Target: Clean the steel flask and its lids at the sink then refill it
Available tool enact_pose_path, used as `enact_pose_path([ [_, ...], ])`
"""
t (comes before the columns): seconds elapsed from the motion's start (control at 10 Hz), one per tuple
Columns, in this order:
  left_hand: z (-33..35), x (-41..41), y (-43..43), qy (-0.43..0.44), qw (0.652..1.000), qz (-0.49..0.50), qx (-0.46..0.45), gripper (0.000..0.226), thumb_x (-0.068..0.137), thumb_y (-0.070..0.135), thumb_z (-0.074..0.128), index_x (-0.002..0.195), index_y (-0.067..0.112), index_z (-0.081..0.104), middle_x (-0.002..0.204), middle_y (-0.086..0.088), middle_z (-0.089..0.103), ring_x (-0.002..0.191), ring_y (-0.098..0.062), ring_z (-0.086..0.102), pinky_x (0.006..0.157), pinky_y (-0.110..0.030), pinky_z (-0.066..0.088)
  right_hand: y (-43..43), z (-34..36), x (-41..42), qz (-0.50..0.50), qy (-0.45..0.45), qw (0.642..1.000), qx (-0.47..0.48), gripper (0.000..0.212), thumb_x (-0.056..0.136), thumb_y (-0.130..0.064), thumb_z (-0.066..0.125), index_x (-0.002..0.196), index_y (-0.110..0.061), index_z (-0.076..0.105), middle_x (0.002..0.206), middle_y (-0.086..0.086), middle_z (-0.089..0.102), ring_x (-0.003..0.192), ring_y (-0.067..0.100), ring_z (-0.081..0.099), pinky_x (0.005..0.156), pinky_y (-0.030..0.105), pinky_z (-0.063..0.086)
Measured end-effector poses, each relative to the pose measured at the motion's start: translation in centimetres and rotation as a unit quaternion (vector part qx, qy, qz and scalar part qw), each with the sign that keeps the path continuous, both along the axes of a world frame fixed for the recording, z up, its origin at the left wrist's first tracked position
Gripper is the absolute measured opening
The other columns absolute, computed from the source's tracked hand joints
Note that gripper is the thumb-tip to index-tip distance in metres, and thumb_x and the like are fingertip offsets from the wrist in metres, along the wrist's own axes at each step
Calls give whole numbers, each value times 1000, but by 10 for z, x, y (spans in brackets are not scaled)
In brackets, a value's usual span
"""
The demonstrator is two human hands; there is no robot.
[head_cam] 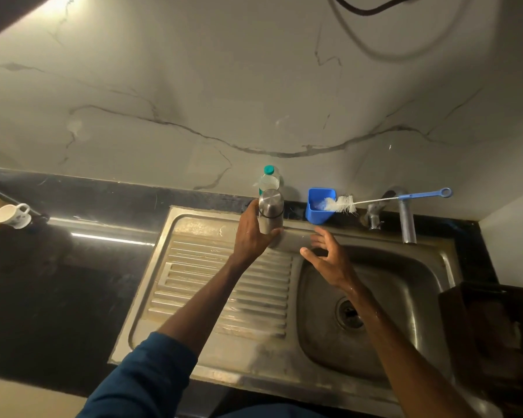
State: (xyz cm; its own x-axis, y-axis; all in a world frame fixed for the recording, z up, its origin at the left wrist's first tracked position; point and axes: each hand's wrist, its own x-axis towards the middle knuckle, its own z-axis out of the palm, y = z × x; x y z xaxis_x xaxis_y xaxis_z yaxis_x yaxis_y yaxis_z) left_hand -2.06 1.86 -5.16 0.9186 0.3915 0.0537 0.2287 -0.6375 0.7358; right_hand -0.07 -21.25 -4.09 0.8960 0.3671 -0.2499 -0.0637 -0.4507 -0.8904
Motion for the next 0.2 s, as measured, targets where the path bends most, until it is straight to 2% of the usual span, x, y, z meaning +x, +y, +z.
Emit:
enact_pose_path([
  [0.1, -4, -26, -1, -2, 1000, 21, 17, 108, 75, 55, 87, 157, 13, 30, 158, -10, 42, 142, -27, 43, 114, -41, 41, -7, -2, -6, -5, -23, 1000, -9, 66, 92, -29, 76, 150, -17, 46, 142, 1, 59, 123, 17, 62, 95, 28, 52],
  [0.2, -5, -64, -9, -36, 999, 34, 21, 99, 78, 56, 84, 154, 16, 34, 156, -8, 42, 141, -24, 43, 113, -38, 41, -14, -9, -15, -35, -40, 998, -21, 51, 92, -21, 76, 139, -12, 58, 133, 2, 64, 117, 17, 65, 91, 23, 52],
])
